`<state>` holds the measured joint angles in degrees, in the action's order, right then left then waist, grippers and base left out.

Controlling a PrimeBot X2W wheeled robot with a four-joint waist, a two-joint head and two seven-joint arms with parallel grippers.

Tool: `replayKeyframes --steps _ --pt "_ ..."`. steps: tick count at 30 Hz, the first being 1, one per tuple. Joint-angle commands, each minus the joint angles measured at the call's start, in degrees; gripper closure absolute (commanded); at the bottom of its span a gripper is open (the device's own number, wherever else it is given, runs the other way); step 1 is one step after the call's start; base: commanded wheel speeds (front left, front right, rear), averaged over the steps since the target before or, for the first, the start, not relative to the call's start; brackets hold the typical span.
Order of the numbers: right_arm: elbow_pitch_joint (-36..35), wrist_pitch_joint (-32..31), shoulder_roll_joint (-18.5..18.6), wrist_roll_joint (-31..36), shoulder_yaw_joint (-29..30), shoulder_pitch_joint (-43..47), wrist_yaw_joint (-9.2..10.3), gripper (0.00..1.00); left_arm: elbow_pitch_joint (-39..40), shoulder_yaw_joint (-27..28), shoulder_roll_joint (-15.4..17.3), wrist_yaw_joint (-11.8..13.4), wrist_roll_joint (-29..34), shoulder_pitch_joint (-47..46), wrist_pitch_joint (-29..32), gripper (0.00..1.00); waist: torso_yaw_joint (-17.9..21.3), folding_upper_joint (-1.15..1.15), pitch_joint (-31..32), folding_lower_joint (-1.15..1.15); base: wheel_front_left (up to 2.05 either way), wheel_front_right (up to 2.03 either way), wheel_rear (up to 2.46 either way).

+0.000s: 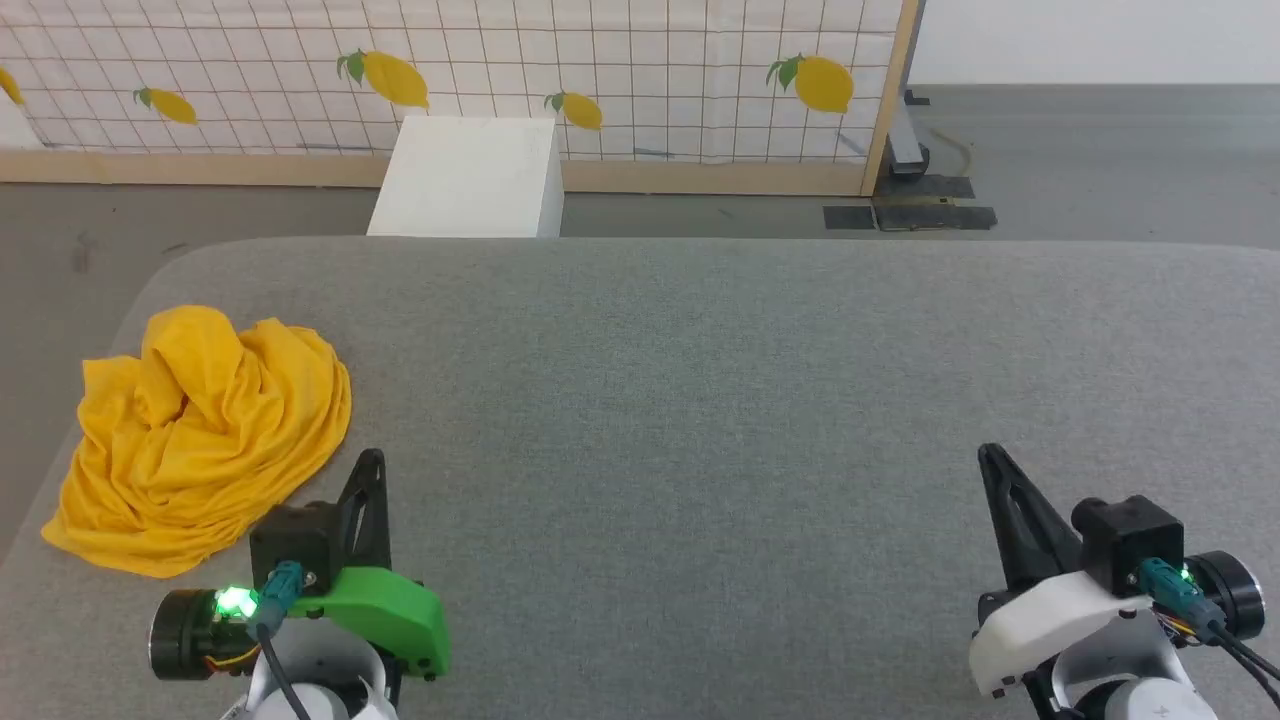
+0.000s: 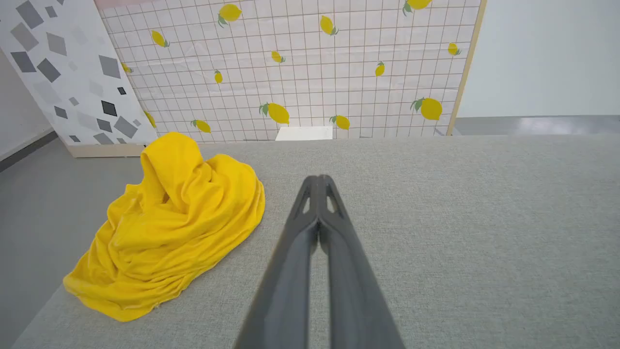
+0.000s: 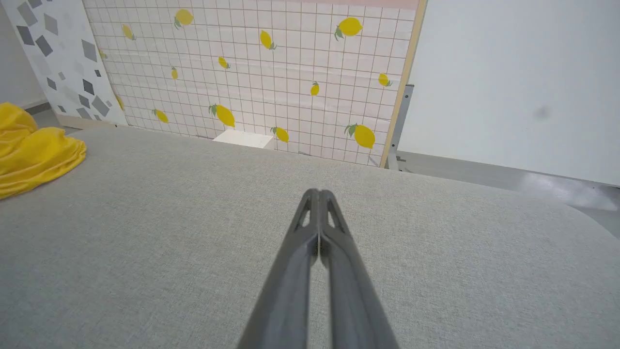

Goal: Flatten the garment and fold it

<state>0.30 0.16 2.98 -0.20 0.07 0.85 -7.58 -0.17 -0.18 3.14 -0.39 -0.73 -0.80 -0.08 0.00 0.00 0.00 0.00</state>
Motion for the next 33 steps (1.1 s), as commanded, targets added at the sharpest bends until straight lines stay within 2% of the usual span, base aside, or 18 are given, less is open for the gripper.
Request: replayKeyframes --steps 1,15,16,33 --pt "-0.3 -0.16 -0.11 0.2 -0.07 -0.85 0.09 1.0 0.17 0.18 -0.26 0.39 0.73 0.8 0.08 1.0 0.0 0.0 0.0 0.0 0.0 0.0 0.0" --pt "-0.3 -0.16 -0.11 0.2 -0.07 -0.85 0.09 1.0 0.17 0.18 -0.26 0.39 0.73 0.8 0.08 1.0 0.0 0.0 0.0 0.0 0.0 0.0 0.0" --pt "0.0 0.0 0.0 0.0 0.01 0.0 0.0 0.0 0.0 -0.01 0.0 0.0 0.0 0.0 0.0 0.0 0.0 0.0 0.0 0.0 0.0 0.0 0.0" --pt "0.78 1.52 0.01 -0.96 0.8 -0.24 0.0 0.0 -1.43 -1.34 0.05 0.8 -1.35 -0.69 -1.56 0.0 -1.36 0.0 0.08 0.0 0.0 0.0 0.0"
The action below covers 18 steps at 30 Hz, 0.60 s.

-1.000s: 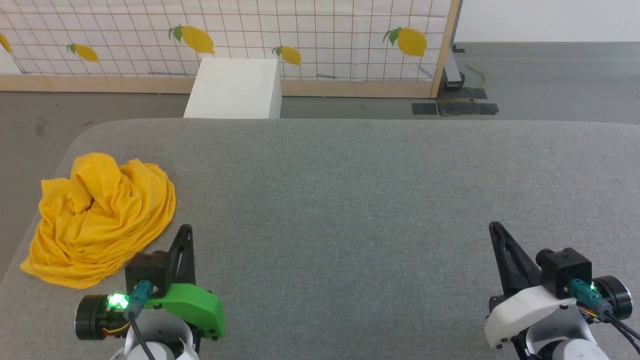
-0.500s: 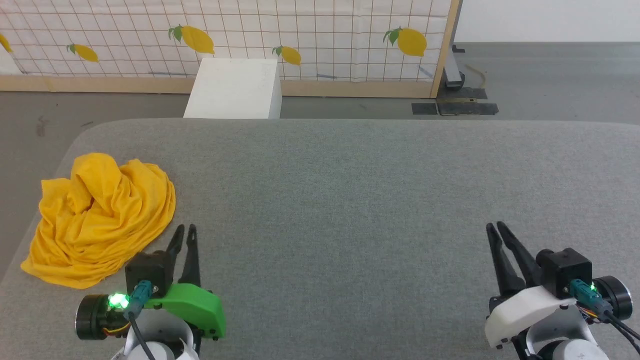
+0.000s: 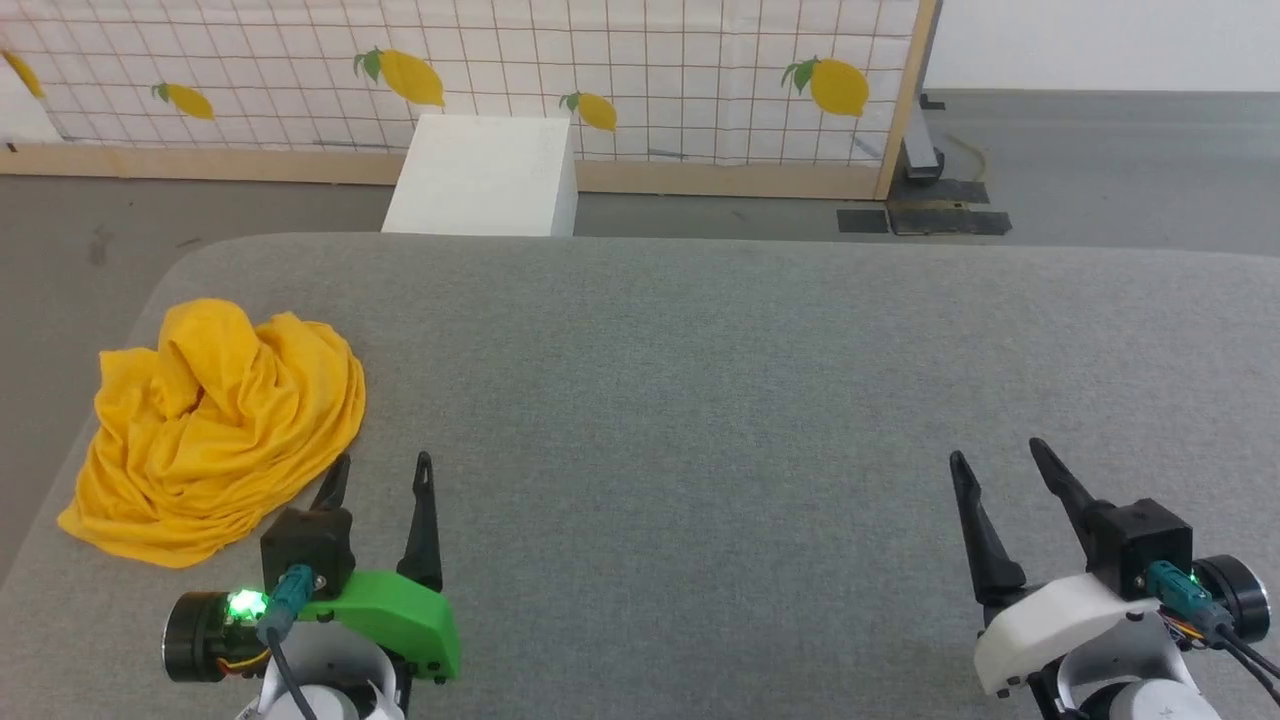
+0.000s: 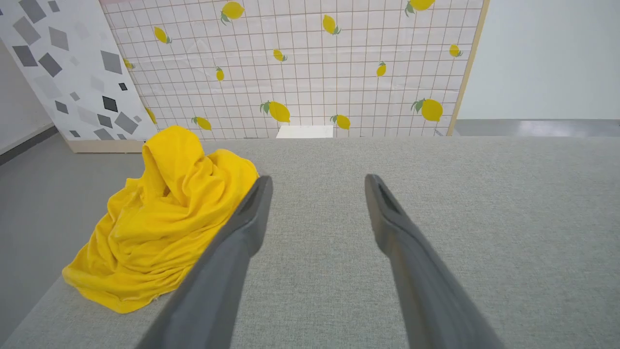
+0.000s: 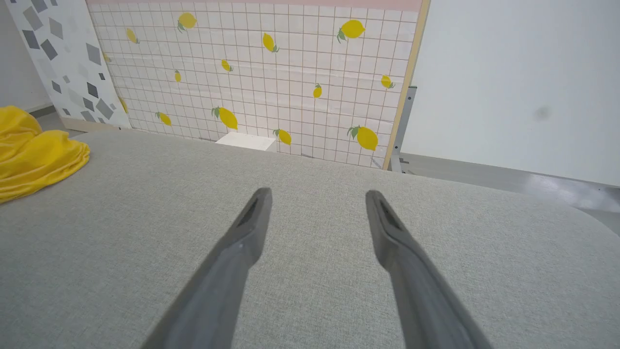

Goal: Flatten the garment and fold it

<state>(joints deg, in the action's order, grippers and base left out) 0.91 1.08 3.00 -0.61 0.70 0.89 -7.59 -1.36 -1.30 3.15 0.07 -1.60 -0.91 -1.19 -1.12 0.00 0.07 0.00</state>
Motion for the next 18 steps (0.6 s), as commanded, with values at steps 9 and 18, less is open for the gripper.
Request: replayKeyframes --steps 9,18 --pt "0.85 1.76 -0.03 -1.16 0.43 -0.48 0.02 0.0 -1.43 -0.79 0.36 1.3 -1.58 -1.02 -1.92 0.0 -4.72 0.0 0.1 0.0 0.0 0.0 0.0" --pt "0.99 2.36 -0.04 -1.52 0.5 -0.72 0.03 0.0 -2.09 -0.93 0.62 2.11 -2.58 -1.33 -2.98 0.0 -9.21 0.0 -0.12 0.0 0.0 0.0 0.0"
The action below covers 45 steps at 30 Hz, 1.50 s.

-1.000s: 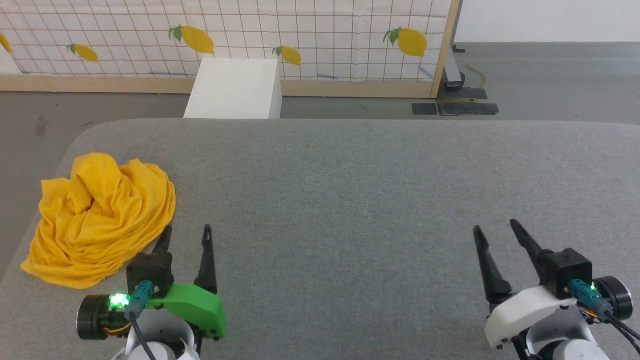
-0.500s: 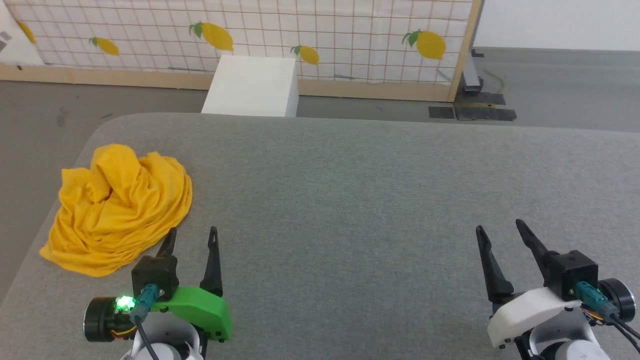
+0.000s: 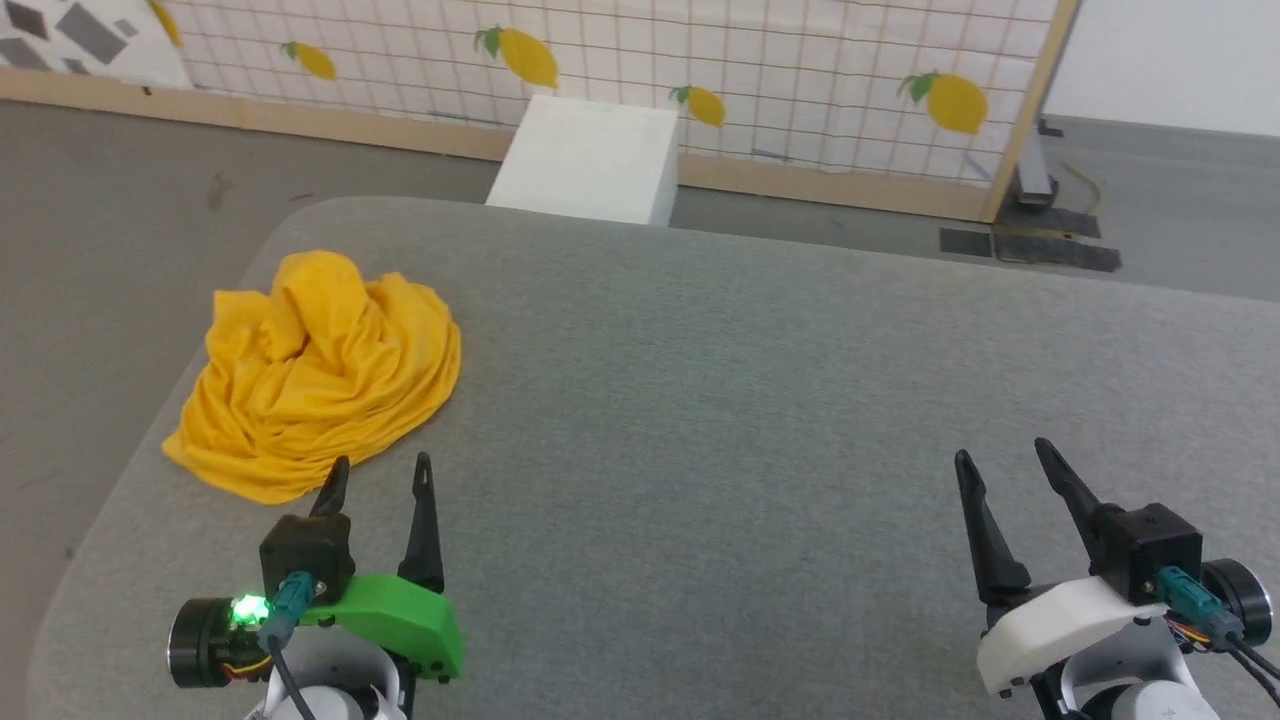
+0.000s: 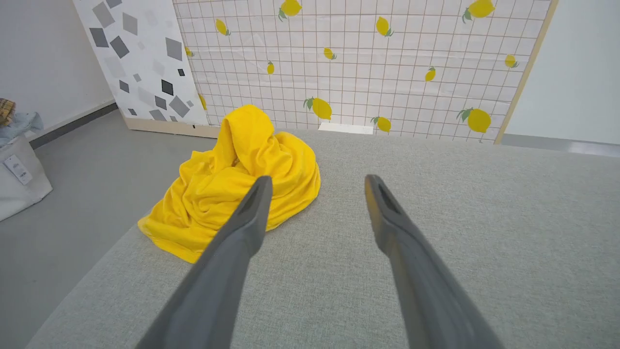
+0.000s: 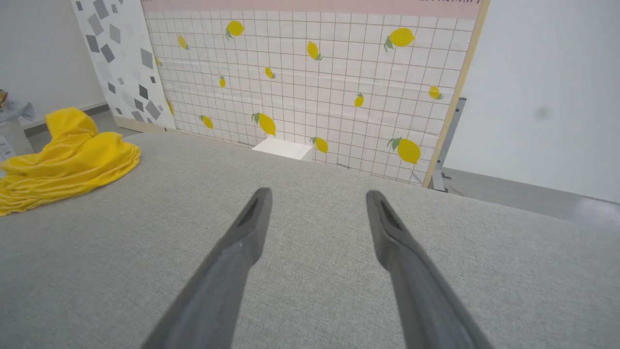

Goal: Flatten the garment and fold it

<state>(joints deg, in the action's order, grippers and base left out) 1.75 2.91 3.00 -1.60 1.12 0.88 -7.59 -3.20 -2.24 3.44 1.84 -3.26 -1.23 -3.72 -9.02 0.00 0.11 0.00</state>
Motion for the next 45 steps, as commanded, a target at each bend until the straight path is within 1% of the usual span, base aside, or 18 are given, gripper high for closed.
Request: replayKeyframes --steps 1,7,18,45 --pt "0.13 0.6 -0.04 -0.54 0.11 -0.77 0.03 0.0 -0.31 0.01 0.34 0.46 -1.06 -1.06 -0.59 0.0 -1.86 0.0 -0.24 0.0 0.0 0.0 0.0" --pt "0.29 0.98 -0.04 -0.74 0.03 -1.06 0.03 0.0 -0.67 0.1 0.46 1.07 -1.82 -1.08 -1.32 0.0 -4.55 0.0 -0.43 0.0 -0.07 -0.07 -0.07" --pt "0.32 1.62 -0.05 -1.18 -0.14 -1.51 0.04 0.0 -0.59 0.07 0.39 2.23 -2.86 -0.6 -2.63 0.0 -7.71 0.0 -0.88 0.0 -0.07 -0.07 -0.07" --pt "1.59 4.02 -0.08 -2.57 0.24 -2.31 0.06 0.0 -2.09 -0.26 0.46 3.66 -4.77 -1.22 -5.79 0.0 -13.79 0.0 -1.79 0.0 0.0 0.0 0.0"
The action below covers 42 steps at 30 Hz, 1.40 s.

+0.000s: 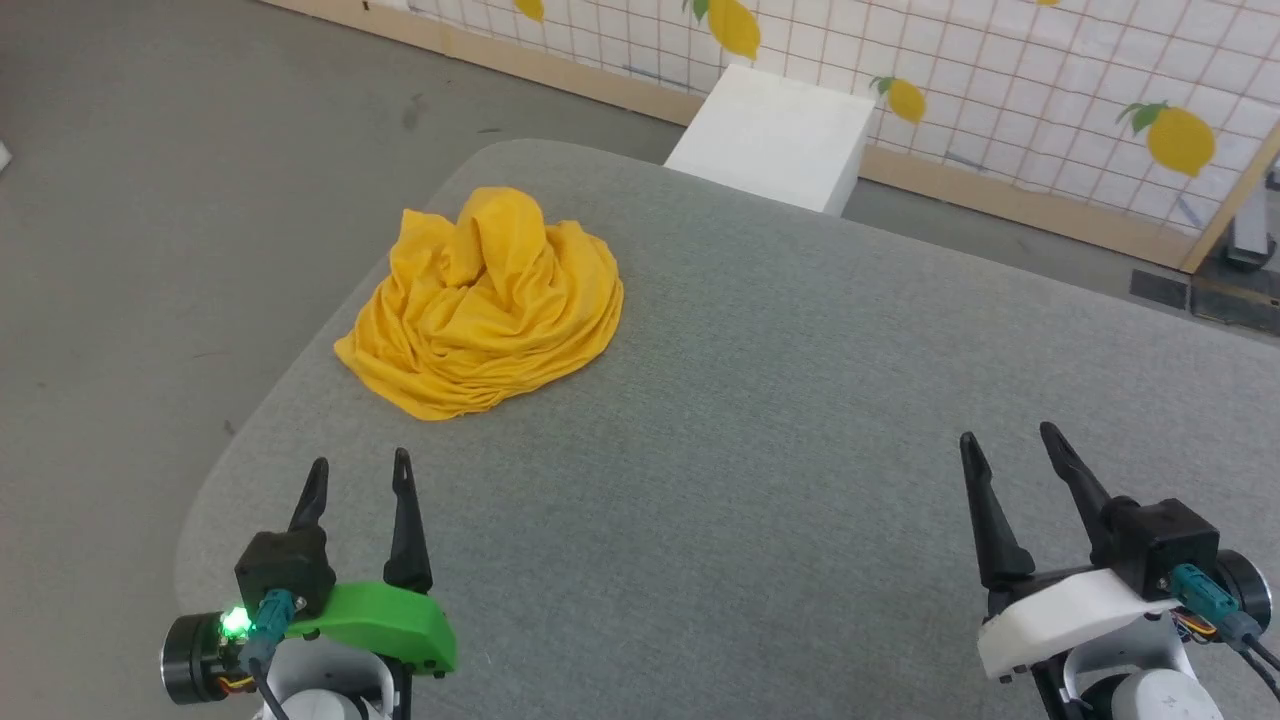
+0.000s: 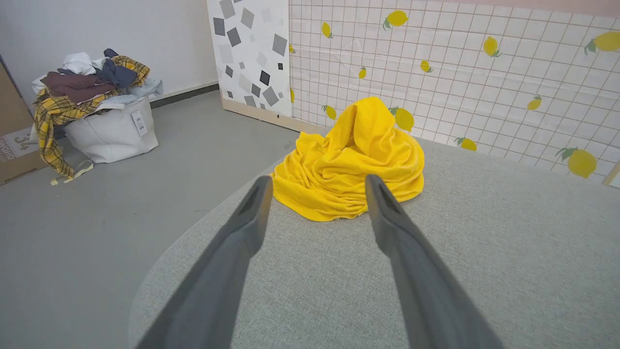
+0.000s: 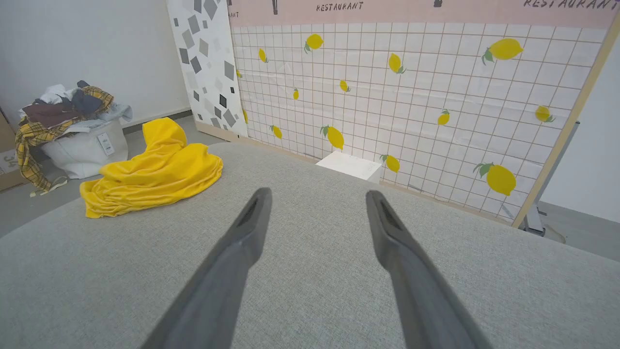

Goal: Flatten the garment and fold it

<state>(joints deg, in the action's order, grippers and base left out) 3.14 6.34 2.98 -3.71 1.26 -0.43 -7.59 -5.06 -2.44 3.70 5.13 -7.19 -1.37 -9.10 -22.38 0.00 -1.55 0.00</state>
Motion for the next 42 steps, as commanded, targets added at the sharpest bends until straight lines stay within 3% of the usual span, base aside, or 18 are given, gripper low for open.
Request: replayKeyframes --steps 1,42 --pt "0.23 0.64 -0.06 -0.5 0.12 -1.04 0.06 0.0 -0.31 -0.09 0.18 0.43 -0.94 -1.08 -0.54 0.0 -0.74 0.0 -0.17 0.0 0.0 0.0 0.0" --pt "1.59 3.57 -0.1 -1.99 -0.27 -2.14 0.09 0.0 -3.76 -0.99 -0.23 2.52 -3.88 -2.05 -5.35 0.0 -12.81 0.0 -0.62 0.0 0.0 0.0 0.0"
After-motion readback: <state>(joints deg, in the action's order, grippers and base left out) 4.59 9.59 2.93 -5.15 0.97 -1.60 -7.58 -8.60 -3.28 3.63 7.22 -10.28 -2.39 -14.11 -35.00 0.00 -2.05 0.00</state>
